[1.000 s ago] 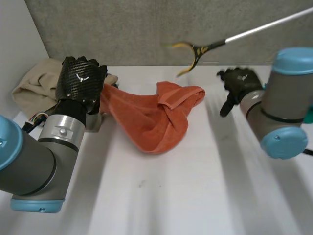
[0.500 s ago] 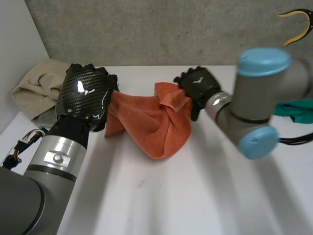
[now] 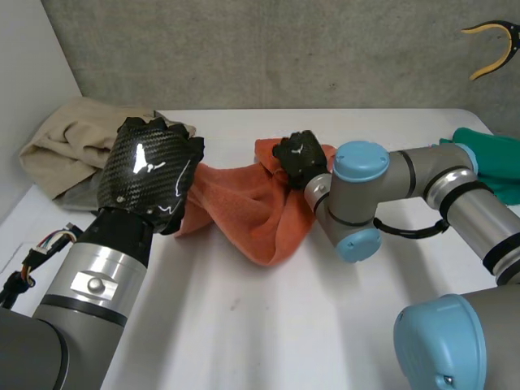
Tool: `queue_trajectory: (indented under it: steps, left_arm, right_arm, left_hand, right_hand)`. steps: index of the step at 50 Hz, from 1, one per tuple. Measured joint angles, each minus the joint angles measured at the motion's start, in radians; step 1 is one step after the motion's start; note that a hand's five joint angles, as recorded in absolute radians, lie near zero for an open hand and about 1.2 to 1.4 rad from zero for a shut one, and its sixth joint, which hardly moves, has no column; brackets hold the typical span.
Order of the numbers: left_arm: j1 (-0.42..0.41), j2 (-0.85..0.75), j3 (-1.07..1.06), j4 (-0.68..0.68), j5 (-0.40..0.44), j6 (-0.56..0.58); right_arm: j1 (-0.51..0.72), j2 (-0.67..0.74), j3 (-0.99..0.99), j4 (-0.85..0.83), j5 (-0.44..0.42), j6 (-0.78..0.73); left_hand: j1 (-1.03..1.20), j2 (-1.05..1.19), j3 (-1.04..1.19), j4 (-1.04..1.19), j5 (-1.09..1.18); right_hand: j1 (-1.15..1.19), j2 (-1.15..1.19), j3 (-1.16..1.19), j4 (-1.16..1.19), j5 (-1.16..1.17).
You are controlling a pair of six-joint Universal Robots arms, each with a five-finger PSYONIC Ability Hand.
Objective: Fold the laundry.
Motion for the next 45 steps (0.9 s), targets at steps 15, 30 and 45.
queue_trajectory:
  steps: [15, 30, 45]
  left_arm:
    - [0.201, 0.013, 0.05, -0.001, 0.006, 0.011]
    - [0.285, 0.078, 0.158, -0.149, 0.149, 0.004]
    - [0.307, -0.279, 0.287, -0.187, 0.182, 0.131]
  right_arm:
    - [-0.134, -0.588, 0.364, 0.109, 0.033, -0.019]
    - [-0.342, -1.095, 0.686, 0.472, -0.151, -0.118]
    - [-0.484, -1.001, 0.959, 0.564, -0.134, -0.443]
  left_hand:
    - [0.0, 0.0, 0.0, 0.0, 0.0]
    - [0.0, 0.0, 0.0, 0.0, 0.0]
    - [0.0, 0.0, 0.0, 0.0, 0.0]
  right_hand:
    - [0.028, 0.0, 0.004, 0.009, 0.047]
    - [0.028, 0.0, 0.005, 0.01, 0.048]
    - [0.028, 0.0, 0.005, 0.011, 0.048]
